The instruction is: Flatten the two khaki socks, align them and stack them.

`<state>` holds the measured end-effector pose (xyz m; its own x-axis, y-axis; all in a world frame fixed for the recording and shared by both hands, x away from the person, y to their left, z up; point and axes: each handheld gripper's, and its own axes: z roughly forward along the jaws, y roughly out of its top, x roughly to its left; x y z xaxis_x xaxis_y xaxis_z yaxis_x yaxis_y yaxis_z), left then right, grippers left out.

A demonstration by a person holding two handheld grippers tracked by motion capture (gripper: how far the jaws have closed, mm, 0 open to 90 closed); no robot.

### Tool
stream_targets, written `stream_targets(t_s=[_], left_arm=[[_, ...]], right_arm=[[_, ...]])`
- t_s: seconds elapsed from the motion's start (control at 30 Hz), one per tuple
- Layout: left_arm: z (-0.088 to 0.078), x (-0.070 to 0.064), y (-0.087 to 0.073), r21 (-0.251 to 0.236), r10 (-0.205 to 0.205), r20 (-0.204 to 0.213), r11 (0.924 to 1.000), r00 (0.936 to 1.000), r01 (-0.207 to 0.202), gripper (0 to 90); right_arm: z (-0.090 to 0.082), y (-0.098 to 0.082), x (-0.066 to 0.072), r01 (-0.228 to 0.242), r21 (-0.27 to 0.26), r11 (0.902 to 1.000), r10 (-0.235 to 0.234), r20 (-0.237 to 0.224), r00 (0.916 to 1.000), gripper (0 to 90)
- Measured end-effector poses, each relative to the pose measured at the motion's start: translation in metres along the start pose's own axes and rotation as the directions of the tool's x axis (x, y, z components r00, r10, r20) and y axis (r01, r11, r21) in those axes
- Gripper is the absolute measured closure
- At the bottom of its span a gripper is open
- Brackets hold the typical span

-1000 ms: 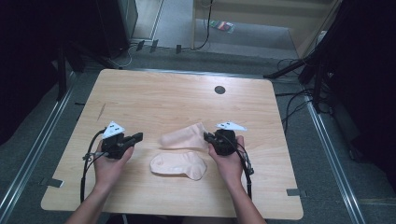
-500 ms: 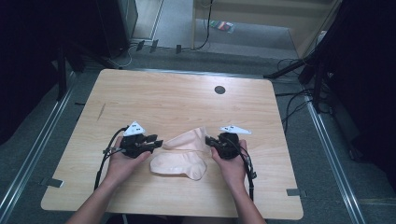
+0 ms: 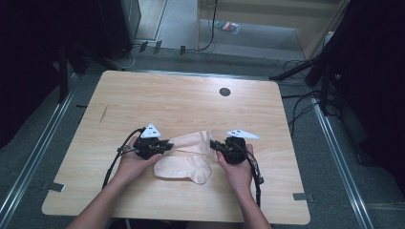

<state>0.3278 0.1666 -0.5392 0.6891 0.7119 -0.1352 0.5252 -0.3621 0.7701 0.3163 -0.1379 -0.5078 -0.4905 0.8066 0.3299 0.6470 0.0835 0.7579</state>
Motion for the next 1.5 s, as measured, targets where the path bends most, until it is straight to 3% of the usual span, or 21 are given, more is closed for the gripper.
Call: stream_targets(t_s=[0.07,0.13,0.17,0.3,0.43,0.53,0.6,0.83,0.93,1.0,1.1,1.17,1.2,1.3,1.33,1.4,1.5], left_arm=[[-0.009,0.0,0.002,-0.044,-0.008,0.037,0.999,0.9993,0.01,90.0],[-0.018,-0.003,0.004,-0.06,0.02,0.014,0.998,0.9997,-0.019,90.0],[-0.023,-0.003,0.005,-0.068,0.022,0.024,0.9975,0.9995,-0.02,90.0],[-0.048,-0.005,0.001,-0.096,-0.006,0.07,0.9953,0.9975,0.013,90.0],[-0.069,-0.005,-0.012,-0.088,-0.038,0.107,0.995,0.9935,0.047,90.0],[-0.079,-0.004,-0.024,-0.072,-0.078,0.148,0.9934,0.9859,0.089,90.0],[-0.084,-0.002,-0.031,-0.059,-0.115,0.179,0.99,0.9771,0.128,90.0],[-0.083,-0.002,-0.043,0.026,-0.192,0.198,0.9813,0.9613,0.191,90.0],[-0.076,-0.002,-0.044,0.064,-0.229,0.225,0.9734,0.9471,0.22,90.0],[-0.074,0.0,-0.043,0.074,-0.256,0.265,0.9667,0.9296,0.245,90.0],[-0.071,0.0,-0.043,0.077,-0.252,0.231,0.9675,0.9397,0.241,88.3],[-0.067,-0.002,-0.045,0.074,-0.226,0.184,0.9736,0.9565,0.216,79.4],[-0.064,-0.003,-0.045,0.076,-0.226,0.171,0.9734,0.959,0.216,74.1],[-0.062,-0.008,-0.045,0.037,-0.205,0.134,0.9787,0.9695,0.202,69.7],[-0.062,-0.008,-0.044,0.015,-0.21,0.125,0.9776,0.9696,0.21,68.9],[-0.063,-0.008,-0.043,-0.01,-0.231,0.132,0.9722,0.964,0.234,68.1],[-0.06,-0.011,-0.041,-0.011,-0.239,0.134,0.9701,0.9617,0.243,71.7]], right_arm=[[-0.002,0.001,0.001,-0.001,-0.017,0.9999,0.001,-0.008,1.0,88.1],[-0.006,0.002,0.003,-0.007,-0.029,0.9996,0.006,-0.019,0.9998,88.1],[-0.008,0.003,0.004,-0.006,-0.037,0.9993,0.005,-0.025,0.9997,88.1],[-0.017,0.006,0.011,-0.007,-0.058,0.9983,0.004,-0.058,0.9983,88.0],[-0.026,0.001,0.02,0.0,-0.042,0.9991,-0.004,-0.084,0.9964,88.0],[-0.031,-0.008,0.025,0.014,-0.026,0.9996,-0.017,-0.09,0.9958,87.9],[-0.034,-0.014,0.028,0.004,-0.009,0.9999,-0.005,-0.1,0.995,87.9],[-0.036,-0.034,0.034,0.015,0.056,0.9983,-0.009,-0.101,0.9949,87.9],[-0.033,-0.039,0.031,0.001,0.077,0.997,0.006,-0.092,0.9958,87.9],[-0.033,-0.04,0.029,-0.027,0.076,0.9967,0.035,-0.097,0.9947,87.9],[-0.035,-0.04,0.027,-0.05,0.07,0.9963,0.058,-0.117,0.9915,87.5],[-0.031,-0.042,0.028,-0.03,0.103,0.9942,0.041,-0.103,0.9938,86.3],[-0.028,-0.045,0.027,-0.017,0.117,0.993,0.027,-0.09,0.9956,84.1],[-0.02,-0.051,0.026,-0.014,0.128,0.9917,0.022,-0.062,0.9978,75.4],[-0.019,-0.052,0.026,-0.009,0.117,0.9931,0.015,-0.056,0.9983,71.9],[-0.019,-0.052,0.026,-0.005,0.107,0.9942,0.01,-0.045,0.9989,71.4],[-0.02,-0.051,0.025,-0.009,0.098,0.9951,0.012,-0.036,0.9993,75.3]])
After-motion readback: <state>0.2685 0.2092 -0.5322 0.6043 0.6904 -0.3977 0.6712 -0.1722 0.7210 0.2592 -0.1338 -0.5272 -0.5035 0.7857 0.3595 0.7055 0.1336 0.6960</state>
